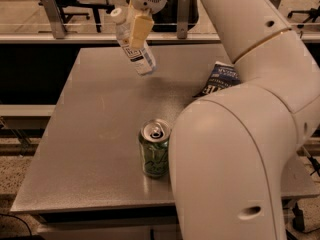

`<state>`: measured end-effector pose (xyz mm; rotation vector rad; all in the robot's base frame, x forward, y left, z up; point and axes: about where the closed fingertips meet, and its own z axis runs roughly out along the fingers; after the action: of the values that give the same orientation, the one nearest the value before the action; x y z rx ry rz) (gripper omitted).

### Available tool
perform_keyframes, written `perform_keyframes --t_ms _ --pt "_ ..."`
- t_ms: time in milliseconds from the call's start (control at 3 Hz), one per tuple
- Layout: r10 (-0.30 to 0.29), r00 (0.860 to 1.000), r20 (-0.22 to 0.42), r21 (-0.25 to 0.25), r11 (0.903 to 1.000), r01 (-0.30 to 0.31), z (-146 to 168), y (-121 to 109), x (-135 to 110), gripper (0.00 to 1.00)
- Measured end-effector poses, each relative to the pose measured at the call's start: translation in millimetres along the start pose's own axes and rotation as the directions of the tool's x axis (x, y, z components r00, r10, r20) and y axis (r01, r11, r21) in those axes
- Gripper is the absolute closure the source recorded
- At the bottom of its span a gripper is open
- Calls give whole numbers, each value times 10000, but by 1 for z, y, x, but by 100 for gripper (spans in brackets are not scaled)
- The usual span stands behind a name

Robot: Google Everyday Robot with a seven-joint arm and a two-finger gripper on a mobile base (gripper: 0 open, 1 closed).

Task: Knock blue plastic bottle over

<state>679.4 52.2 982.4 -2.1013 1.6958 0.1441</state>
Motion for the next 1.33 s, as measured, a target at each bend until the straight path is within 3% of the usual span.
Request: perform_keyframes --t_ms 667,1333 --pt "-1273 9816 -1423 -137 9919 1266 -8 9 11 100" --pt "-2641 9332 -2436 -806 9644 2519 4 32 22 100"
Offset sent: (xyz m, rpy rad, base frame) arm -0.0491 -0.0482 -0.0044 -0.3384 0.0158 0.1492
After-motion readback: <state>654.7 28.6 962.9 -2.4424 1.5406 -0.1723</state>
